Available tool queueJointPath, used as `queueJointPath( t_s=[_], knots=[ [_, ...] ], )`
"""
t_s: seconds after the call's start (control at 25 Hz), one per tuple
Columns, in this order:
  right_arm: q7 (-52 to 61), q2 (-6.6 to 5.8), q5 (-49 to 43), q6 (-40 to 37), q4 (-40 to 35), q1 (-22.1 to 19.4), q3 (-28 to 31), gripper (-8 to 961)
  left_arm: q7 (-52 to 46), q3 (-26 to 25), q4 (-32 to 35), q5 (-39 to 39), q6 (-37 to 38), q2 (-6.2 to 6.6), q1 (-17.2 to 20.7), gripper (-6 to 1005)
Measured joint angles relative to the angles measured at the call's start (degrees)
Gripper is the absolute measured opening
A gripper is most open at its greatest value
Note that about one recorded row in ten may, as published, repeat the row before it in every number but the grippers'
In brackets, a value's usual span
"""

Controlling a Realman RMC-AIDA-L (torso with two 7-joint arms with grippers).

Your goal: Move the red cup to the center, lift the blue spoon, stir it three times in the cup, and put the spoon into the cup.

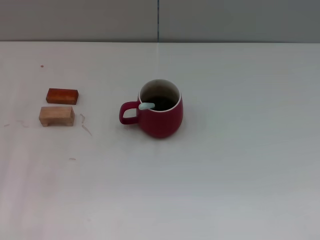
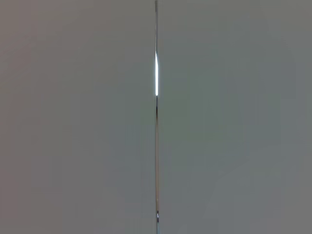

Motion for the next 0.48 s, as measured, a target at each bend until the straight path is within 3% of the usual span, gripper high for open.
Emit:
queueJointPath(
  t_s=[0.2, 0.32, 0.48],
  knots=[
    [0.0, -0.06, 0.0, 0.0, -0.1, 0.0, 0.9, 678, 0.0, 1.0, -0.5, 0.6, -3.3, 0.05, 0.5, 279],
    [0.0, -0.09, 0.0, 0.1, -0.1, 0.1, 1.5, 678, -0.1, 1.6, -1.7, 0.6, -8.9, -0.04, 0.6, 280],
    [0.0, -0.06, 0.0, -0.2, 0.1, 0.1, 2.3, 678, 0.0, 1.4, -3.3, 0.4, -9.5, -0.2, 0.4, 280]
  ],
)
